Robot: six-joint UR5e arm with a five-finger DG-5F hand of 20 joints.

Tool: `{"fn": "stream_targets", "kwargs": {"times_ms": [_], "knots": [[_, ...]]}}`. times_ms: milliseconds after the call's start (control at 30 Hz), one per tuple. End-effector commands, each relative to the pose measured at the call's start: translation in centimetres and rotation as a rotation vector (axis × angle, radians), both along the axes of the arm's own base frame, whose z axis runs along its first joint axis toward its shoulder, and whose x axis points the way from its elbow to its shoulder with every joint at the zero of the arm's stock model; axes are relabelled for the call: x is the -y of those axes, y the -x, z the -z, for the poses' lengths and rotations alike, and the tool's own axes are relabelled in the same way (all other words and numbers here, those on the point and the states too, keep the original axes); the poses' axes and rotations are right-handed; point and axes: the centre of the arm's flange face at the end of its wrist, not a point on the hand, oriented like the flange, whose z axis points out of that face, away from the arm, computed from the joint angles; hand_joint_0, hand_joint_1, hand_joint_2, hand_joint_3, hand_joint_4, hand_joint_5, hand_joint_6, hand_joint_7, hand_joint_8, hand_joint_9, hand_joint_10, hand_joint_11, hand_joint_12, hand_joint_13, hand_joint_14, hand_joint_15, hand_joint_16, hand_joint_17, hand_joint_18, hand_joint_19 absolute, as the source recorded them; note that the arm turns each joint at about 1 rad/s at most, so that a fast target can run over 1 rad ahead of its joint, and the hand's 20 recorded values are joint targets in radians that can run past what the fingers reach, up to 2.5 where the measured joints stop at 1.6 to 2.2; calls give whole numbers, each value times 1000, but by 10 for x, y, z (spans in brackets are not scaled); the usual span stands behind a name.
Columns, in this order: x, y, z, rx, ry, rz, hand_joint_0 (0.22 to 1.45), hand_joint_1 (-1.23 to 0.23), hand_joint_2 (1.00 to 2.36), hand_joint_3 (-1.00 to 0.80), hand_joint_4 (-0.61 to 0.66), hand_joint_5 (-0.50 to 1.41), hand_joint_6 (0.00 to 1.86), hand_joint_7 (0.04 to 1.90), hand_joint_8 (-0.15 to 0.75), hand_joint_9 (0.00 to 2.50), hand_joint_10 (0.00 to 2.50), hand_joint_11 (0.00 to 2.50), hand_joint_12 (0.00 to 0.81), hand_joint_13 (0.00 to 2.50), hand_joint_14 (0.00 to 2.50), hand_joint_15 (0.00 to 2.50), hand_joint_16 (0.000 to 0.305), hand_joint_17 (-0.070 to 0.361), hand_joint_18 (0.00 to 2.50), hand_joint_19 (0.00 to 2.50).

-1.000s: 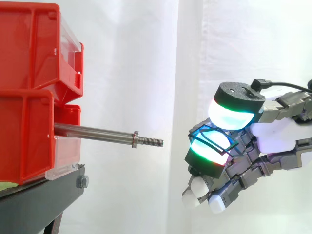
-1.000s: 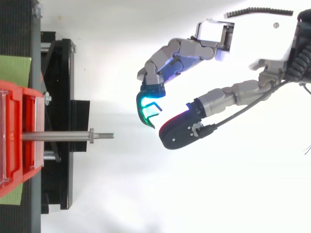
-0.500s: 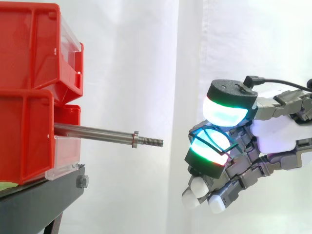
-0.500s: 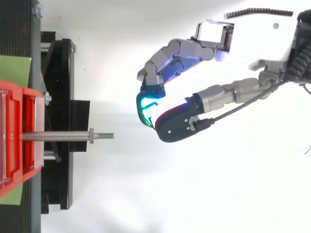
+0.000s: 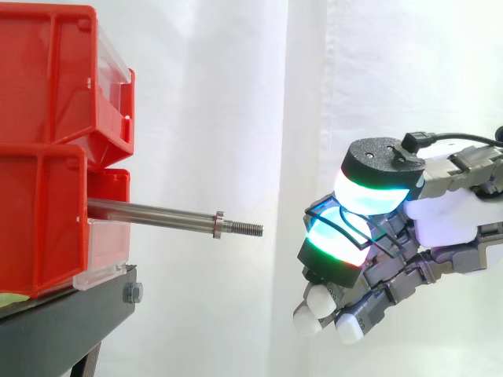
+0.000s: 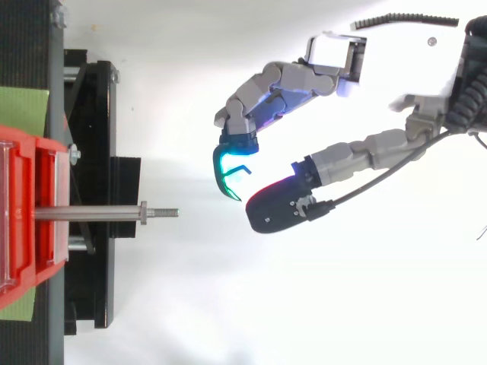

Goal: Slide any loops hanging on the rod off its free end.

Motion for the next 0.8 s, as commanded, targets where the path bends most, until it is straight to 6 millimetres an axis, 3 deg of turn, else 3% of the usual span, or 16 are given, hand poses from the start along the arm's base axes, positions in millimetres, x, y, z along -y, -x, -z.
{"fn": "stream_targets", "kwargs": {"times_ms": [0,333,567,767], "knots": [[0,0,0,0,0,1,574,-794,1015,-291,132,-153,900,979,264,658,16,422,331,451,8,203,47,106,468,337],[0,0,-1,0,-2,0,570,-726,1007,-409,149,-145,894,998,260,671,16,427,328,463,7,201,47,106,484,327],[0,0,-1,2,-5,0,522,-514,1000,-500,153,-138,892,977,271,688,16,425,336,464,8,204,48,109,474,330],[0,0,-1,2,-5,0,553,-515,1006,-420,145,-133,884,1002,268,694,16,418,327,456,8,204,46,104,450,338]]}}
